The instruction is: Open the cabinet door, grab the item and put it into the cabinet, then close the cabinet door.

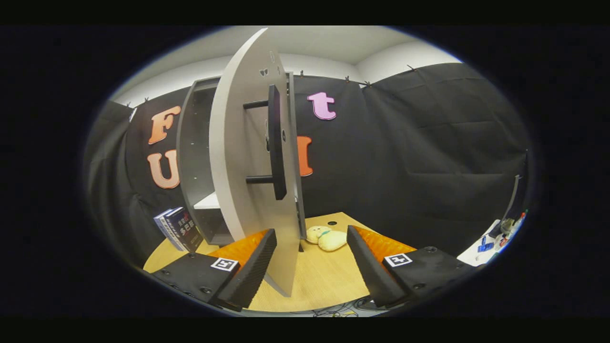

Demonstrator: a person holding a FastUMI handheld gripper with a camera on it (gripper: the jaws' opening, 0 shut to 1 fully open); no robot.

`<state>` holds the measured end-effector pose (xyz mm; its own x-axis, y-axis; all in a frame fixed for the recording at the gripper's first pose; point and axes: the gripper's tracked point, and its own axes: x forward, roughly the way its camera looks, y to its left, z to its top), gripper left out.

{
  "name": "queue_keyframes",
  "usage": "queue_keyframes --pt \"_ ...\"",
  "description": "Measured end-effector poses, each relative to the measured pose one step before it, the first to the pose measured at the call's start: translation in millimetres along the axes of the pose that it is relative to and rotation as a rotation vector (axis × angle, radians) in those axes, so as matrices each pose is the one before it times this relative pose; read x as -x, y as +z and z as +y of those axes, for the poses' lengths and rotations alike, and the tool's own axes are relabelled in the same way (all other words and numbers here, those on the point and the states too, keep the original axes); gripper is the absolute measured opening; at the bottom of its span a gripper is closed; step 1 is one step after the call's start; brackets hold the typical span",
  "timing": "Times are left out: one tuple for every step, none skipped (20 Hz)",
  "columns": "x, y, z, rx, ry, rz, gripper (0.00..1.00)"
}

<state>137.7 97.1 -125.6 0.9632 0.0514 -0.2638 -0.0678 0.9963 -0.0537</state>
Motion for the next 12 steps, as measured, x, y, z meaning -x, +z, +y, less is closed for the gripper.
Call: queue_keyframes --pt "-0.04 -0.47 2.15 -0.00162 -0.00297 -0.00034 0.96" --pt "0.96 -1.32 3.06 -0.0006 -0.00057 0.00026 0.96" --pt "0.62 -1.69 3.93 -0.00026 0.00103 0.00186 0.96" --pt "0.95 -2.13 3.62 -0.00057 0.00091 0.00192 0.96" --pt "0.65 -0.67 4.64 0.00123 0.00187 0.00102 0.96" --pt "-0.46 -1.01 5.16 0.0037 0.0037 0.00148 0.96" --pt "0.12 -0.94 5.76 0.0052 0.00598 0.00234 0.96" --pt "-0.35 -0.88 5.56 0.00416 0.00576 0.00093 0.96" --pt "-1.36 -0.11 5.35 0.00278 0.00429 -0.00077 0.96" --pt "-1.32 0.29 5.08 0.00071 0.00349 -0.00187 0.96" --pt "0.36 -1.22 5.3 0.00082 0.00479 -0.00034 0.96" --pt "-1.2 -0.22 5.33 -0.00092 0.00599 0.00113 0.96"
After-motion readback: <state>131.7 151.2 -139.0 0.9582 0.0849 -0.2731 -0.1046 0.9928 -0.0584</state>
